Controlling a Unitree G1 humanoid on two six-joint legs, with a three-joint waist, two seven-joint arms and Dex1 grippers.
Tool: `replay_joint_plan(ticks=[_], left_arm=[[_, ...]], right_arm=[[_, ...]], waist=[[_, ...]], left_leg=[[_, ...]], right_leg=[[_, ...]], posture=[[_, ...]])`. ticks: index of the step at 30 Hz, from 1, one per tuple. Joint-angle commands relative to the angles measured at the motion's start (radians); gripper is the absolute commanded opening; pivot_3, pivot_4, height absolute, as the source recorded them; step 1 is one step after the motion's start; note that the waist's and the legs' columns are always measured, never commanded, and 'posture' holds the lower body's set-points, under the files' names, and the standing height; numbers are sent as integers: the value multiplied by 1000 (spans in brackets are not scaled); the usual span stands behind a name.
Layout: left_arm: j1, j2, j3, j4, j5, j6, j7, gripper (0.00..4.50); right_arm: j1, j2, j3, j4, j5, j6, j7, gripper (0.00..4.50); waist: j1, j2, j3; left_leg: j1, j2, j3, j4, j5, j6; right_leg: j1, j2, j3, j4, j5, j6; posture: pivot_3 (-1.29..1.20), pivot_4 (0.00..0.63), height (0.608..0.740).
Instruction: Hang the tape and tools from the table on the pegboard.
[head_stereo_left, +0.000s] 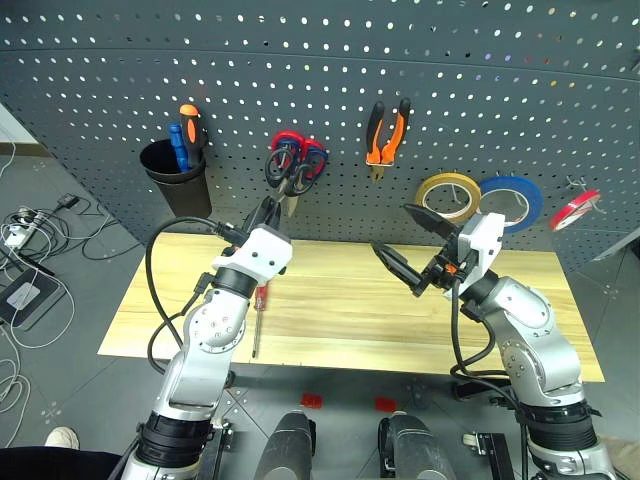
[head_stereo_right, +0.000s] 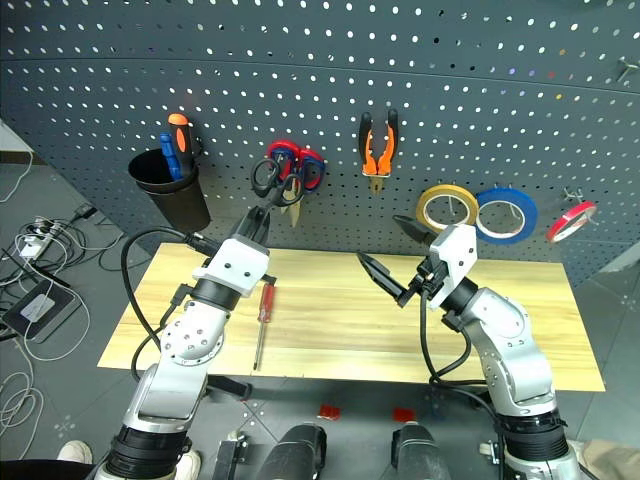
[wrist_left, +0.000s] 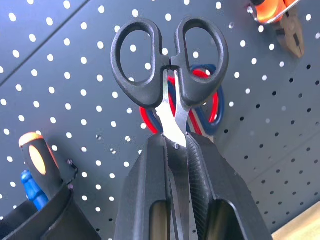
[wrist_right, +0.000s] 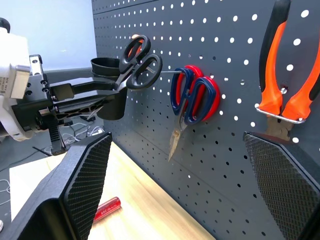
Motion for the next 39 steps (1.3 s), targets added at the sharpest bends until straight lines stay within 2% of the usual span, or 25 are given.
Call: replay_joint_plan(ticks=[1, 12, 25, 27, 38, 39], left_arm=[[-19, -10, 16, -6, 12, -1, 12, 207], [-45, -33, 3, 58, 7, -7, 2, 207], [-74, -48, 27, 109, 9, 72, 18, 207], [-74, -44, 29, 115, 14, 80, 18, 952], [-11, -48, 22, 92, 15, 111, 14, 4299], [9, -52, 19, 86, 13, 121, 9, 4459]], right_arm=[[-4, 4, -3, -38, 1, -16, -13, 4500], [8, -1, 5, -61, -2, -1, -36, 4500], [28, -7, 6, -75, -7, 1, -52, 4500], [29, -8, 7, -76, -7, 2, -51, 4500], [47, -23, 11, -88, 7, 13, -26, 4500], [54, -24, 14, -89, 9, 15, -21, 4500]], waist=[[0, 0, 0], [-1, 0, -1], [-2, 0, -1], [-2, 0, -1], [-3, 0, 0], [-4, 0, 0]], left_leg=[[0, 0, 0, 0, 0, 0], [0, 0, 0, 1, 0, 0], [1, 0, 1, 2, 0, 0], [1, 0, 1, 2, 0, 0], [2, 0, 1, 2, 0, 1], [2, 0, 1, 2, 0, 1]], right_leg=[[0, 0, 0, 0, 0, 0], [0, 0, 1, 1, 0, 0], [0, 1, 1, 2, 0, 0], [0, 1, 1, 2, 0, 0], [1, 1, 2, 2, 0, 0], [1, 1, 2, 2, 0, 0]], posture=[[118, 140, 740], [99, 157, 740], [90, 167, 740], [90, 167, 740], [93, 199, 740], [93, 199, 740]])
